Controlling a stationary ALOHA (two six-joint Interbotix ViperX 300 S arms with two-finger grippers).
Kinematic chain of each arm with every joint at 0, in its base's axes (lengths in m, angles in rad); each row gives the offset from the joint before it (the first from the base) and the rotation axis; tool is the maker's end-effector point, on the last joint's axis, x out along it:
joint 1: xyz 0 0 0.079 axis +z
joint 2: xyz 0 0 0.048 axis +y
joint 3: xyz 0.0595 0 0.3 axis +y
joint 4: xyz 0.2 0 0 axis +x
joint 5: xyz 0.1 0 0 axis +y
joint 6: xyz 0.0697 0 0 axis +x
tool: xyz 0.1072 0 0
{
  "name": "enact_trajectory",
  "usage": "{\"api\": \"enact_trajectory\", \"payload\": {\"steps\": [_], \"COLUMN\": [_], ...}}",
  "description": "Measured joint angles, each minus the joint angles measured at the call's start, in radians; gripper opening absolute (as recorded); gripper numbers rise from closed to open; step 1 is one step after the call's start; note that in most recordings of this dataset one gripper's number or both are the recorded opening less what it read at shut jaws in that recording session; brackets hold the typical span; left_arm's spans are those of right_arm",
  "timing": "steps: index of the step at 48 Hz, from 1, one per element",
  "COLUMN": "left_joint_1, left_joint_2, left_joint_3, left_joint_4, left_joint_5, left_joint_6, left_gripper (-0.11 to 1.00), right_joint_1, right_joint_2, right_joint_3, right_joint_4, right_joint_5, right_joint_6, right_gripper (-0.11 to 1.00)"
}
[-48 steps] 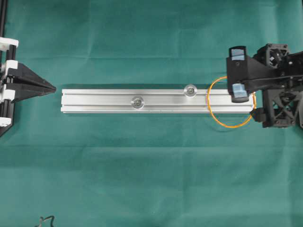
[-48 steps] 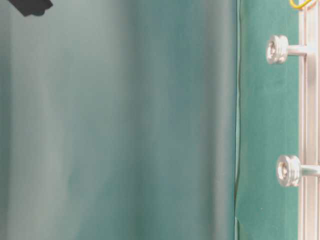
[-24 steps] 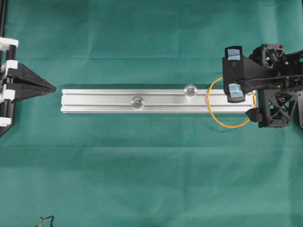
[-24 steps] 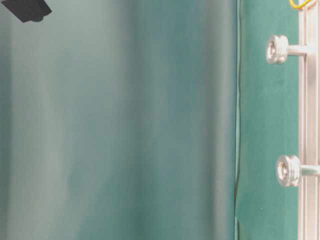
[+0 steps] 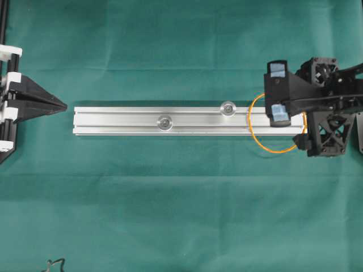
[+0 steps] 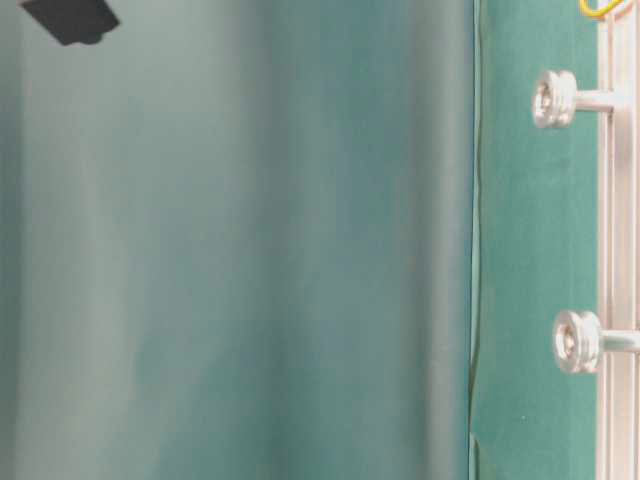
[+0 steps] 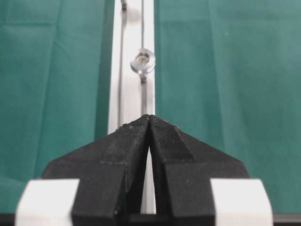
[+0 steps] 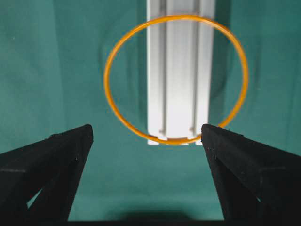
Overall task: Hook the rubber onto the shaft.
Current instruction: 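Lower the open right gripper onto the band's near edge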
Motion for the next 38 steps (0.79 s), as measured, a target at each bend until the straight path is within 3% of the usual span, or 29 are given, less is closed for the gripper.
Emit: {"api": "enact_trajectory", "payload": {"steps": [38], "left_joint_1": [0.002], "left_joint_2": [0.000], "left_joint_3": [0.000], "left_joint_4": [-0.002], "left_joint_5": [0.002], "left_joint_6": [0.000], "left_gripper": [0.00], "right_joint_1": [0.080], "right_joint_2": [0.143], "right_joint_3": [0.143], "right_joint_4": [0.005], "right_joint_5": [-0.296], "right_joint_6": [0.052], "right_gripper": [0.98]}}
